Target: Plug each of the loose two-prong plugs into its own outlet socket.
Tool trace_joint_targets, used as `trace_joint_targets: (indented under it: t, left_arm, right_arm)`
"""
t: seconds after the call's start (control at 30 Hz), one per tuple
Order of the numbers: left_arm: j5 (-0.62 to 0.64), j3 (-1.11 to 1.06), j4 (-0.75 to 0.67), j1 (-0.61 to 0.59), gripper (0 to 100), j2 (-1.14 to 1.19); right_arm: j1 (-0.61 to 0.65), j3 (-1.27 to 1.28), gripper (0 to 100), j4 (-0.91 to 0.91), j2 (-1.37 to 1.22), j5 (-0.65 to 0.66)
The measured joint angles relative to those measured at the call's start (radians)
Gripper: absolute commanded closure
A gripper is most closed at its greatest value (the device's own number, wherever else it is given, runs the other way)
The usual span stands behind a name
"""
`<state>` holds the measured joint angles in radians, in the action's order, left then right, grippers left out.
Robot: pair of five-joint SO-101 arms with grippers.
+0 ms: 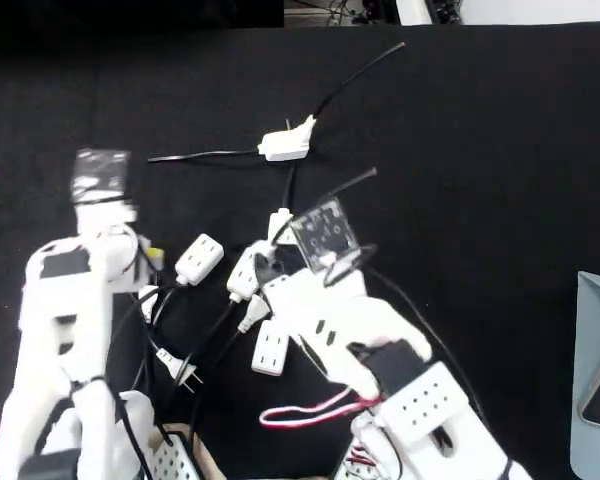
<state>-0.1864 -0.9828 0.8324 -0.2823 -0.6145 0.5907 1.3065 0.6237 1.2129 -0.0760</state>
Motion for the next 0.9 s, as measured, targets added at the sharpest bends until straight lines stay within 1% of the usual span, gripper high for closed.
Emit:
trace_joint_targets:
  t: [0.13,0.23,0.4,0.53,0.67,0.77,0.9]
  left_arm:
    - [0.120,-0.124,-0.130,-0.091,74,-0.091]
    - [0.160,-0.186,-0.181,-0.129,74,-0.147]
    - [0.167,-0.236,-0.196,-0.143,74,-0.207]
    - [0.167,-0.242,-0.199,-0.143,74,-0.222]
    - [0.167,-0.249,-0.199,-0.143,74,-0.222]
    - [0.167,-0.249,-0.199,-0.143,74,-0.222]
    - [0.167,-0.249,-0.199,-0.143,74,-0.222]
  right_arm:
    - [0.008,-0.074,98.5,-0.094,-0.184,0.003]
    - [0.008,-0.135,98.5,-0.163,-0.347,0.003]
    - [0.008,-0.233,98.5,-0.285,-0.592,0.041]
    - [0.043,-0.282,98.6,-0.364,-0.752,0.051]
    - [0.080,-0.315,98.6,-0.423,-0.865,0.091]
    - [0.083,-0.322,98.6,-0.462,-0.927,0.138]
    - [0.089,-0.322,98.6,-0.509,-0.979,0.164]
